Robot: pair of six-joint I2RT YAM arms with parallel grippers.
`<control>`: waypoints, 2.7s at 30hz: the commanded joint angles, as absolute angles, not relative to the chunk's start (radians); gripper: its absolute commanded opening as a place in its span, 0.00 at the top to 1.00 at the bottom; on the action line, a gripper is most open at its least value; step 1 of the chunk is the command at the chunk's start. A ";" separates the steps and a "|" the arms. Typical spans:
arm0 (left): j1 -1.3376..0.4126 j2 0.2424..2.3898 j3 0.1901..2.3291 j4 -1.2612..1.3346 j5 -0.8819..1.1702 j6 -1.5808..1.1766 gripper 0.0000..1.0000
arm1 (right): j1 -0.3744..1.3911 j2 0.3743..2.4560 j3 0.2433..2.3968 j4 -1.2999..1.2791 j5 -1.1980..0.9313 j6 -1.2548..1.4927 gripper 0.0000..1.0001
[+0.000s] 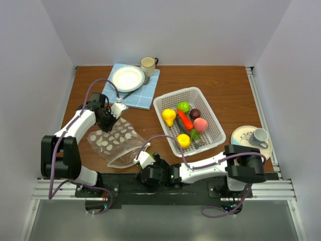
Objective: Open the zip-top bag and remove the fake food
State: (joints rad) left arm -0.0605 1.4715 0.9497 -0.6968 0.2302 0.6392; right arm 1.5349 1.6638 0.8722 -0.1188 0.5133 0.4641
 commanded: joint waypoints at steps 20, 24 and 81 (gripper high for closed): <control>-0.066 1.466 0.948 -0.670 0.230 0.669 1.00 | 1.394 1.818 0.980 0.081 0.448 0.370 0.17; -0.066 1.468 0.943 -0.666 0.229 0.667 1.00 | 1.394 1.758 0.943 0.077 0.439 0.367 0.41; -0.066 1.289 1.324 -0.807 0.460 0.468 0.00 | 0.709 1.244 1.214 -0.426 0.304 0.247 0.01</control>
